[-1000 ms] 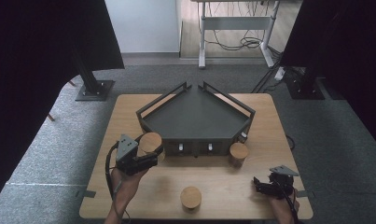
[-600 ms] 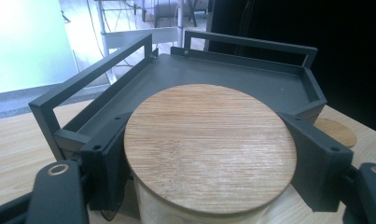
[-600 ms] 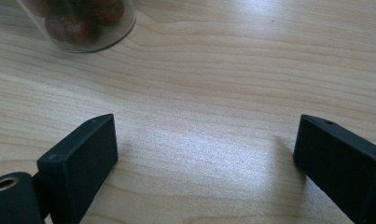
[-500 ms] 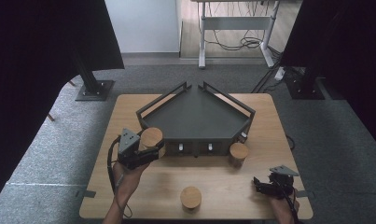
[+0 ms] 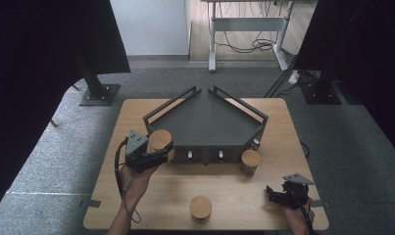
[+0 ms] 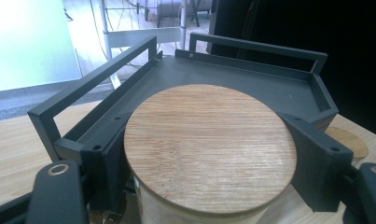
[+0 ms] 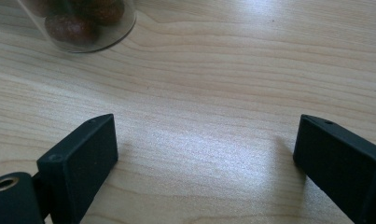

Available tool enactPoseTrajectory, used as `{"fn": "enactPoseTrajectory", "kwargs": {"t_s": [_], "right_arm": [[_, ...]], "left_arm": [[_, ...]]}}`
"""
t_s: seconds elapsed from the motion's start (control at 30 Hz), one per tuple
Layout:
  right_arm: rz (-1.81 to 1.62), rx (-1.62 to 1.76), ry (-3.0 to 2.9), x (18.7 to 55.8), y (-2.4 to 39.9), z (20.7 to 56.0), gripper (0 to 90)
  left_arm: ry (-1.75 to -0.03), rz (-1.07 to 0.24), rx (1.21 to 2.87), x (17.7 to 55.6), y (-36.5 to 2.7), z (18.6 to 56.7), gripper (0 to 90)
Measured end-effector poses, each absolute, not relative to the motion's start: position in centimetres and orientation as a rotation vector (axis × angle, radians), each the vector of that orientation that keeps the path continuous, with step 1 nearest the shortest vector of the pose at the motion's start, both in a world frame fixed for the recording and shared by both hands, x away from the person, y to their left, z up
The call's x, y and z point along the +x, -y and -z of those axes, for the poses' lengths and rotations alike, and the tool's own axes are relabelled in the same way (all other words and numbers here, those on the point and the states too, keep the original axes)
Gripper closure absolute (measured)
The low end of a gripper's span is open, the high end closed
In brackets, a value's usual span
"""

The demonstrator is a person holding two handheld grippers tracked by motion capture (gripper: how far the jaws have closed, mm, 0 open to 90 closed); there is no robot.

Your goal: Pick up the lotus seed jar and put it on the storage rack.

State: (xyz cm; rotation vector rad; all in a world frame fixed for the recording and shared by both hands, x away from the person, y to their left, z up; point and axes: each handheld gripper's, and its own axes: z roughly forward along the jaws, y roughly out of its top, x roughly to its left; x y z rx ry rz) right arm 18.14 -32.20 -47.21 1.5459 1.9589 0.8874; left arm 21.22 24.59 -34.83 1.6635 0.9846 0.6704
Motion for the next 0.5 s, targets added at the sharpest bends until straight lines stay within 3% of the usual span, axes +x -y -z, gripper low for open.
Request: {"fn": "enactPoseTrajectory", "kwargs": {"t_s": [0.5], "right_arm": [[-0.887, 1.545, -1.959, 18.1, 32.2, 47.2, 5.7]], "left_arm": [[-0.989, -0.673, 1.667, 22.5, -24.0, 34.7, 23.8]]}}
